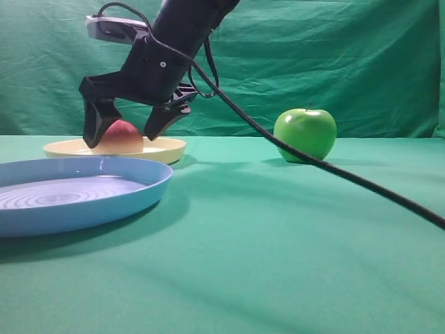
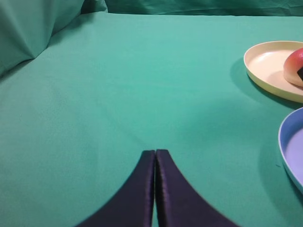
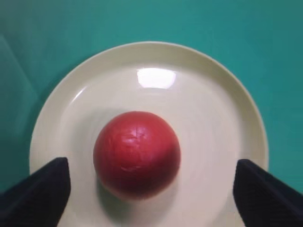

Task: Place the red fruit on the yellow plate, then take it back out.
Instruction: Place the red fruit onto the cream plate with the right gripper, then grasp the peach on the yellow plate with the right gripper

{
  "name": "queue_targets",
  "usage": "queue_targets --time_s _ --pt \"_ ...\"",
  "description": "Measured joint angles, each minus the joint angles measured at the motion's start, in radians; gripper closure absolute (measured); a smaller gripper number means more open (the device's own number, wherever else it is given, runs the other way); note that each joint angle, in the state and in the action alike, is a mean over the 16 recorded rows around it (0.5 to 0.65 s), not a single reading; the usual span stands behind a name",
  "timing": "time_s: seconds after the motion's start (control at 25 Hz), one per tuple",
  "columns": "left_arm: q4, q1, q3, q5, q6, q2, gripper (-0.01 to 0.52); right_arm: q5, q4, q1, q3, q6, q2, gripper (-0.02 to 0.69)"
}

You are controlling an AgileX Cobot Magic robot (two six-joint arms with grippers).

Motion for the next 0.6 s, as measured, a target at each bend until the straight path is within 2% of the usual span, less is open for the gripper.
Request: queue_targets --time_s 0.4,0.52,0.6 --pt "0.000 0.000 0.000 0.000 0.000 0.000 0.514 0.296 -0.057 -0.113 -0.017 0.176 -0.302 0.560" --pt "0.000 0.000 0.000 0.000 0.000 0.000 0.514 0.361 -0.093 -0.139 -0.011 0.233 -0.399 0.634" --pt "0.000 0.000 0.000 0.000 0.000 0.000 0.514 0.394 -0.116 -0.153 0.003 0.267 -0.465 0.657"
